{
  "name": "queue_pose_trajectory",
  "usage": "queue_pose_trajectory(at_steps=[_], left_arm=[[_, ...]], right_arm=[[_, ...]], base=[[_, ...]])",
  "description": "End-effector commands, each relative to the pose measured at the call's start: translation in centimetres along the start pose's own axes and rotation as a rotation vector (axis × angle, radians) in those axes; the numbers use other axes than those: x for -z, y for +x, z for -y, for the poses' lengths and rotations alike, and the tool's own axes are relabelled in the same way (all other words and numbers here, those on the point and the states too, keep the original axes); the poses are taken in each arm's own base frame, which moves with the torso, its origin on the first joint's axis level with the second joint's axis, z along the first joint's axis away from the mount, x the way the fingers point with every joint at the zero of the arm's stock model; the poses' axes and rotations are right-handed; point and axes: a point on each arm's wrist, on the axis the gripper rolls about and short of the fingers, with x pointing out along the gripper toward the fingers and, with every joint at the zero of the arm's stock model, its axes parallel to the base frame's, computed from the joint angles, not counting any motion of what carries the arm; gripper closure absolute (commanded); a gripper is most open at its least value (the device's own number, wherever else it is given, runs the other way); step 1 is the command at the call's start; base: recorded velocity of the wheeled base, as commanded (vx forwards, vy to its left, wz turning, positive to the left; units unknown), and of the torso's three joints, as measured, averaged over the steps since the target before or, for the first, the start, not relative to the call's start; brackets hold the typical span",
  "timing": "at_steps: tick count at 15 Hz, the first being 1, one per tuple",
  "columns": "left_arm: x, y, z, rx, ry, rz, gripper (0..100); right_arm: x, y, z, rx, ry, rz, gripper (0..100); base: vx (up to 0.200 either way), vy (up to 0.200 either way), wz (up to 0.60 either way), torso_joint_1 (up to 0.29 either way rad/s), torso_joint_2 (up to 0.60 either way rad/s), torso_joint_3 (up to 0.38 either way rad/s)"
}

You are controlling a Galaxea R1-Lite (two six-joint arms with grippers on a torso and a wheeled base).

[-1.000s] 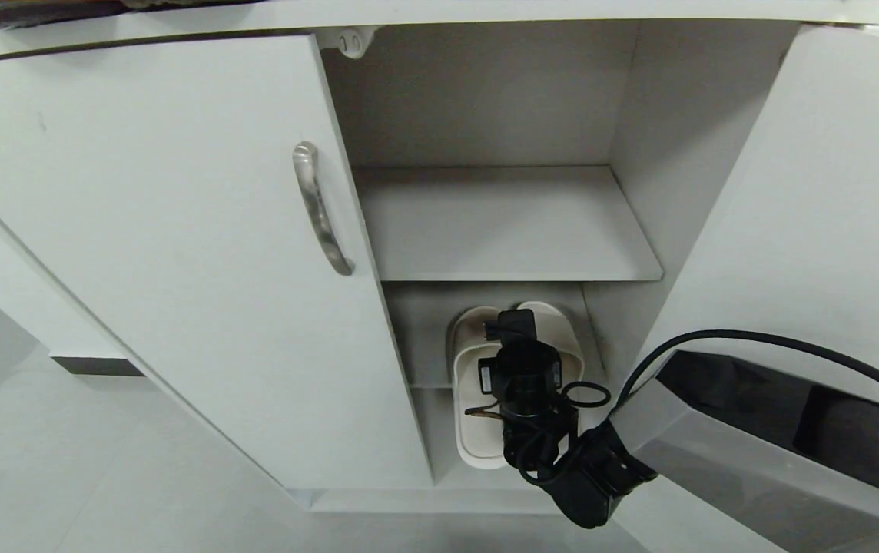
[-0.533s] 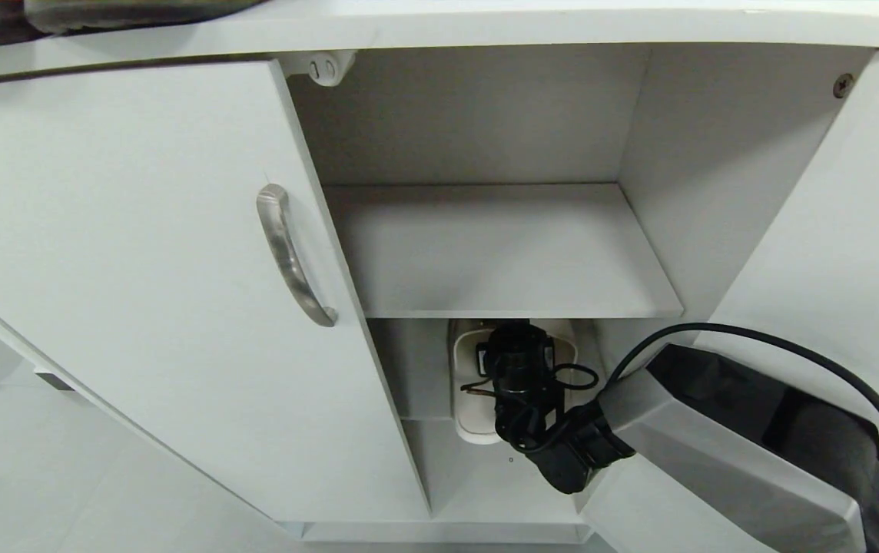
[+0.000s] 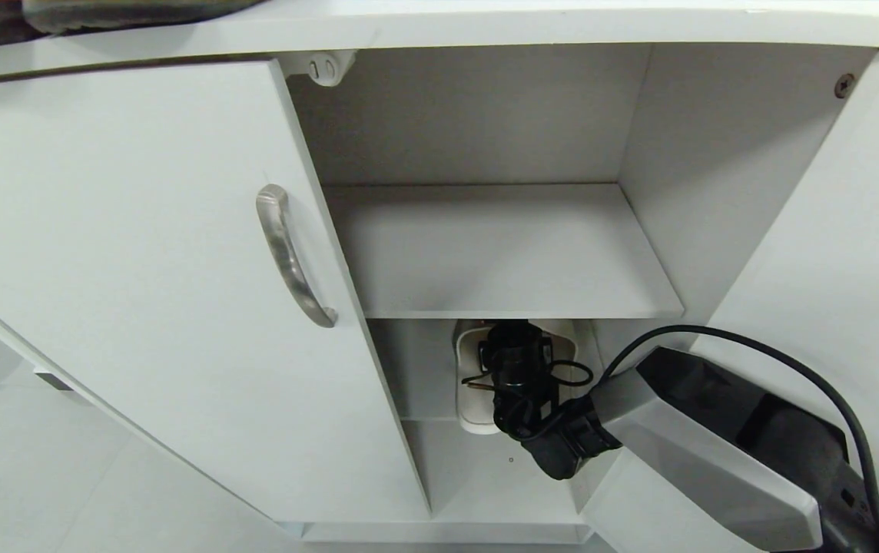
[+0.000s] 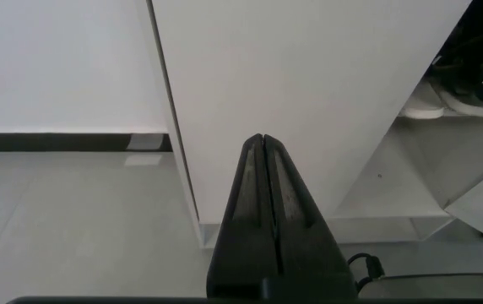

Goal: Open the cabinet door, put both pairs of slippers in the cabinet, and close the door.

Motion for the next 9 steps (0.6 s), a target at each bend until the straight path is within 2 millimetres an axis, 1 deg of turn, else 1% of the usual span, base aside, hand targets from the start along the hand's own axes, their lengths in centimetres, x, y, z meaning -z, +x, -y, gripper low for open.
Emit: queue_pose_trajectory(at_steps=[1,2,3,4,6,7,8,9], left_arm=[[0.0,0.0,0.0,0.000,-0.003,-0.001,100],[0.0,0.0,0.0,0.000,-0.004,-0.001,100],[0.0,0.0,0.0,-0.002,-0.004,-0.001,100],[0.0,0.0,0.0,0.000,-0.004,-0.001,100],[0.0,0.0,0.0,0.000,-0.004,-0.001,100],[0.0,0.0,0.0,0.000,-0.004,-0.001,100],[0.0,0.0,0.0,0.000,-0.004,-0.001,100],[0.0,0.0,0.0,0.000,-0.004,-0.001,100]], right_arm=[[0.4,0.0,0.0,0.002,-0.003,-0.005,0],[0.2,-0.3,0.1,0.004,0.003,0.002,0],[-0.6,-1.3,0.2,-0.010,0.010,0.012,0],[-1.1,-2.7,0.8,-0.027,-0.006,0.000,0],[-2.0,-4.7,2.0,-0.048,-0.004,0.002,0],[-2.6,-5.7,2.6,-0.082,0.002,0.010,0],[-2.8,-6.0,2.8,-0.096,0.003,0.010,0],[-2.7,-7.2,3.4,-0.123,-0.009,-0.010,0]], base=[[0.000,0.000,0.00,0.000,0.00,0.000],[0.000,0.000,0.00,0.000,0.00,0.000],[0.000,0.000,0.00,0.000,0.00,0.000],[0.000,0.000,0.00,0.000,0.00,0.000],[0.000,0.000,0.00,0.000,0.00,0.000],[-0.200,0.000,0.00,0.002,0.00,0.002],[-0.200,0.000,0.00,0.002,0.00,0.002],[-0.200,0.000,0.00,-0.002,0.01,0.007]])
